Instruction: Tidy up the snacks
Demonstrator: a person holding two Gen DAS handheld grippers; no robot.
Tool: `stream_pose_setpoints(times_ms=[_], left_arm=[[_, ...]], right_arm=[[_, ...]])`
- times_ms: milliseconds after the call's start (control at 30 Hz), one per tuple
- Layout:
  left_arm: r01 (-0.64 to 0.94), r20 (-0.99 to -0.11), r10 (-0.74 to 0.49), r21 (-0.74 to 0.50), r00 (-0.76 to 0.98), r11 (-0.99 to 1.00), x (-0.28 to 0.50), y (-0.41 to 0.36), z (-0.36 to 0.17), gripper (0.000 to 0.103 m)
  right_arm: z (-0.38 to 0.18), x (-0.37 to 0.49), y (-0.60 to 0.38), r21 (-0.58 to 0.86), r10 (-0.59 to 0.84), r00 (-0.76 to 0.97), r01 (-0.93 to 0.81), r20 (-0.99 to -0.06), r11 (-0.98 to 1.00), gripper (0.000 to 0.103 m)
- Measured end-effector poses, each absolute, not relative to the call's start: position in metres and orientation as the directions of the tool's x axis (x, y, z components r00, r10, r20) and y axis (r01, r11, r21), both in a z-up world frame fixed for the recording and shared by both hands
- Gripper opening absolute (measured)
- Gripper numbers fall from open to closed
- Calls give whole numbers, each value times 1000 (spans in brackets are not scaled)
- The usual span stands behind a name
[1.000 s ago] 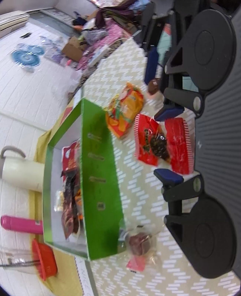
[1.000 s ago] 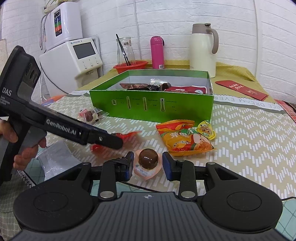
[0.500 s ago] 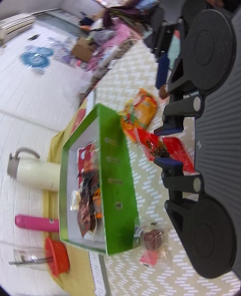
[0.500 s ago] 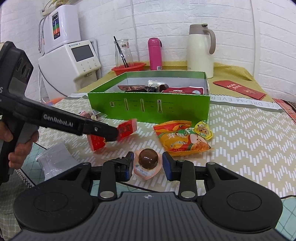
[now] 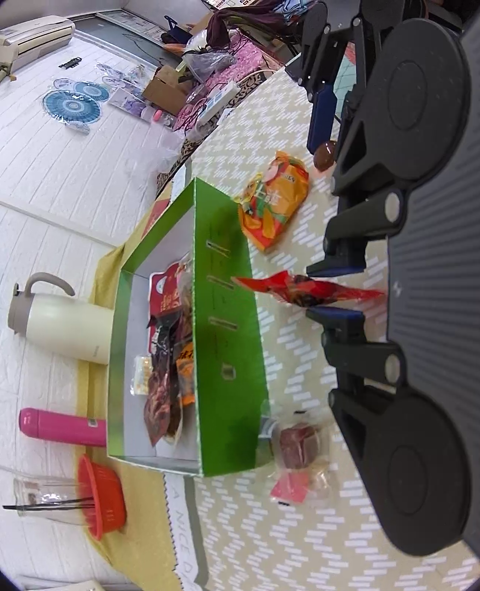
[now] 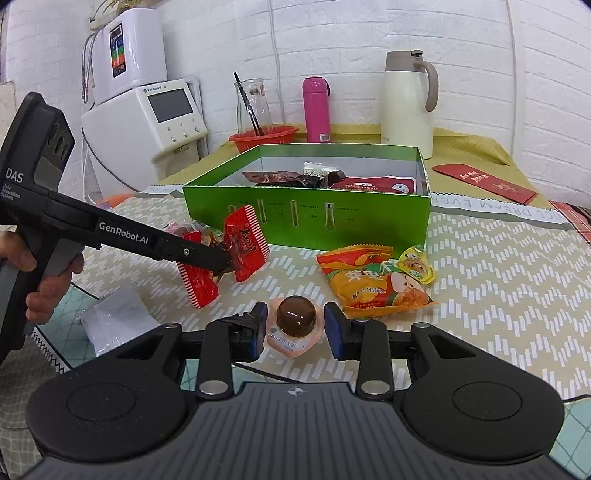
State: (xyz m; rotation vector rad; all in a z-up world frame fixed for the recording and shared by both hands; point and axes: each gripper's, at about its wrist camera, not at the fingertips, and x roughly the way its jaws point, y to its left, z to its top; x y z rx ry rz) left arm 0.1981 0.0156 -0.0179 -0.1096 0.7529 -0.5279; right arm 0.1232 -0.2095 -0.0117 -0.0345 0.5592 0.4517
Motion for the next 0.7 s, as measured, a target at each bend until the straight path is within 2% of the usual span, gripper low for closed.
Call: stream_pose_setpoints(times_ms=[133, 200, 267, 467, 600, 700], left_arm=[[400, -640, -485, -287, 596, 870, 203, 15, -27, 14], [393, -642, -491, -303, 588, 868, 203, 16, -28, 9], [395, -632, -489, -296, 601, 869, 200, 15, -25, 8], [410, -537, -525, -328, 660, 851, 191, 20, 12, 7], [434, -473, -537, -318, 698, 843, 196, 17, 41, 0], [434, -445, -538, -320, 716, 842, 209, 14, 56, 0]], right_arm=[[-11, 124, -209, 85, 400, 753, -421, -522, 903, 60], [-12, 125, -209, 86, 401, 751, -422, -525, 902, 60], [-12, 127, -209, 84, 400, 750, -423, -527, 902, 59], [5, 130, -205, 56, 413, 773, -443, -481, 895, 58], [26, 144, -204, 29, 405, 808, -435, -428, 900, 58], [37, 158, -203, 7, 396, 829, -428, -395, 904, 58]])
